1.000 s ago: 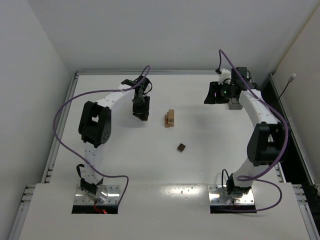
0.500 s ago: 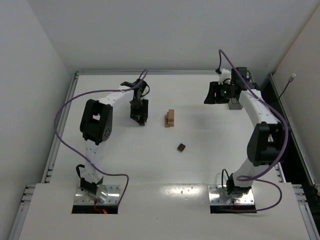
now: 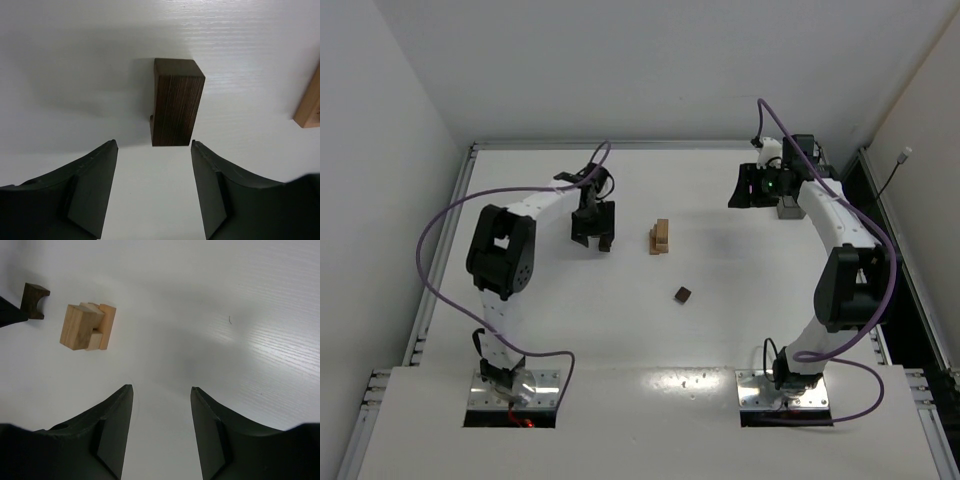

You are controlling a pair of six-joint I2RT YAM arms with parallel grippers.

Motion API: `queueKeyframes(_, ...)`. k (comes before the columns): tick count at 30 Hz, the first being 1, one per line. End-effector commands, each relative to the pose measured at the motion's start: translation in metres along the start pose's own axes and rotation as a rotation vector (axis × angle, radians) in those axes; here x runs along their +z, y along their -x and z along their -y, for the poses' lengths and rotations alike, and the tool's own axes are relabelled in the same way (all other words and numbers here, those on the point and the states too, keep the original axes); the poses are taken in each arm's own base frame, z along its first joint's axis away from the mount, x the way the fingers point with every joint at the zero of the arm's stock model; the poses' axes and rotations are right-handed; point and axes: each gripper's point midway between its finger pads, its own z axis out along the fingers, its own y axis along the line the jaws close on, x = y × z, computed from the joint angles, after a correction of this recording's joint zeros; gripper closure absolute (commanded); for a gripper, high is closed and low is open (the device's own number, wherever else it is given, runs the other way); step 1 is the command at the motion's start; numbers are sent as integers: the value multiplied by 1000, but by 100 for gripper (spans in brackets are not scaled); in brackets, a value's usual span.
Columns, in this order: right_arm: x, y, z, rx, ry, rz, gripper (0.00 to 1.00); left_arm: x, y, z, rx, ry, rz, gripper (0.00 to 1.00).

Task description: Build the wood block tower

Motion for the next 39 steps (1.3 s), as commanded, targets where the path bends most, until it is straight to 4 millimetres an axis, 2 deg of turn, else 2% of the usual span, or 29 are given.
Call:
queueKeyframes(1,-7,10,-5,-24,13,44,54,-48,35,21,39,-65,261,44)
queueKeyframes(2,-7,10,-7,-24,22,45,54,-53,36,24,46,-73,293,45)
queueKeyframes(3,-5,10,-10,-40,27,42,54,-49,28,17,44,-58,298,47)
queueKeyframes(4,-5,12,-10,-44,27,50,54,-58,28,23,79,-78,337,48)
queueKeyframes(5,-5,12,-11,-44,36,50,54,-59,29,28,87,-93,361,50)
queueKeyframes(6,-5,12,-11,-44,36,50,54,-53,24,25,102,-85,351,50)
queueKeyframes(9,-5,12,-11,-57,36,51,54,-53,22,33,128,-112,349,59)
queueKeyframes(13,-4,9,-13,-62,55,44,54,-50,19,34,140,-75,395,59)
queueKeyframes(14,-4,9,-13,-62,55,44,54,-55,23,36,122,-43,434,58)
queueKeyframes(19,-4,9,-13,-62,55,44,54,-46,20,30,61,15,455,56)
queueKeyframes(26,-4,9,-15,-62,64,45,54,-36,21,33,66,17,465,56)
queueKeyframes(28,-4,9,-15,-62,64,45,54,-25,17,25,66,60,446,56)
queueKeyframes(29,-4,9,-15,-62,64,45,54,-28,21,27,64,55,456,56)
queueKeyframes(37,-1,10,-13,-57,64,36,54,-9,25,33,63,61,419,56)
queueKeyframes(39,2,8,-12,-52,65,27,54,-11,31,37,60,55,431,56)
